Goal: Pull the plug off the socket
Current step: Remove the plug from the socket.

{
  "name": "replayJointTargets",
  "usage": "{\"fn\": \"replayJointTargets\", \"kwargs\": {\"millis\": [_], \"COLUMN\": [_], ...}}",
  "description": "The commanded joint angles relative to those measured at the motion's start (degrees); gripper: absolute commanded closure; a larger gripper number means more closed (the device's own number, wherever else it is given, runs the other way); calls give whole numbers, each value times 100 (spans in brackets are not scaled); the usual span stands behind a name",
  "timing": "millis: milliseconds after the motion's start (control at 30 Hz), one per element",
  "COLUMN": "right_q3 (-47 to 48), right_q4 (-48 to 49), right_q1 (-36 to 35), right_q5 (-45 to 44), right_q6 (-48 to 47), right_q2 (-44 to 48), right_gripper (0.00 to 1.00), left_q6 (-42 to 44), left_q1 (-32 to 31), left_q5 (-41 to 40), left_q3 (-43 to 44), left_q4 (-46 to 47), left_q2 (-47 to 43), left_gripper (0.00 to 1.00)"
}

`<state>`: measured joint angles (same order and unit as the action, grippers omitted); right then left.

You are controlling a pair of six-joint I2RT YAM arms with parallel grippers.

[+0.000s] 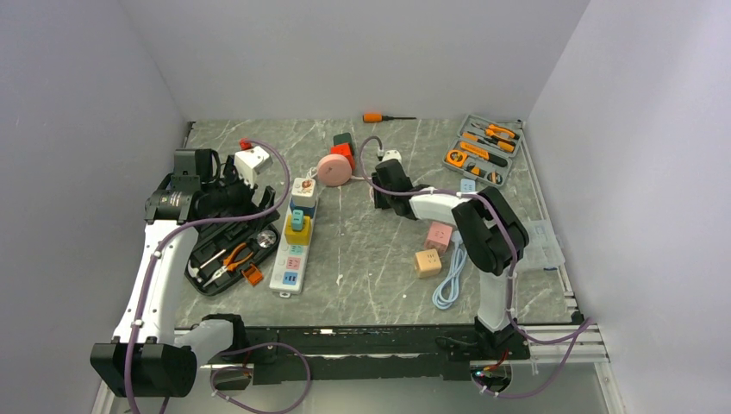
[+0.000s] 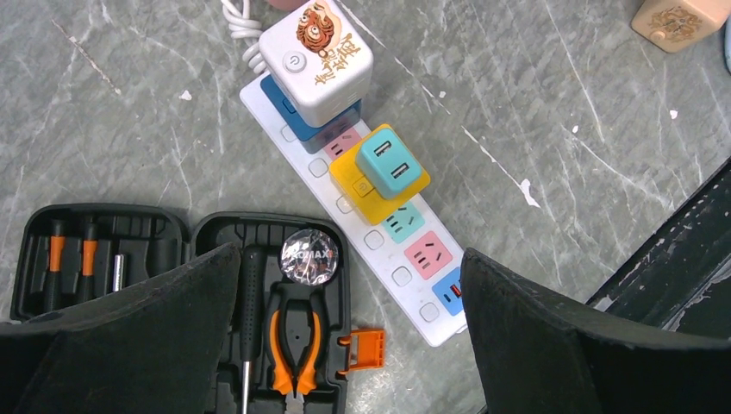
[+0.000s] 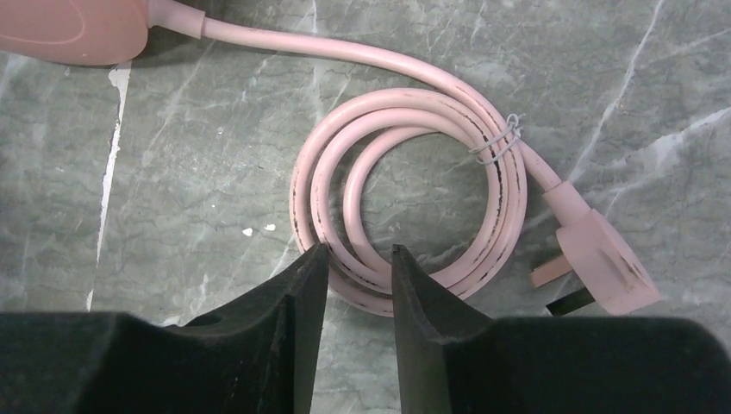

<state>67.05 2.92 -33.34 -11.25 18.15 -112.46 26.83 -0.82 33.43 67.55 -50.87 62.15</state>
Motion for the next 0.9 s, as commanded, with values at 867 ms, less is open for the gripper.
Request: {"fn": "replayJointTargets", "kwargs": {"millis": [867], "right_q3": [-2694], "right_q4": [-1942], "right_q1": [-1430], "right_q5": [-173], "right_q6": [1573], "right_q2": [3261], "right_gripper": [62], "left_q6": [6], "left_q1": [27], "left_q5": [359], "left_q3": [345], "left_q4": [-36], "left_q2": [103], "left_gripper": [1]}}
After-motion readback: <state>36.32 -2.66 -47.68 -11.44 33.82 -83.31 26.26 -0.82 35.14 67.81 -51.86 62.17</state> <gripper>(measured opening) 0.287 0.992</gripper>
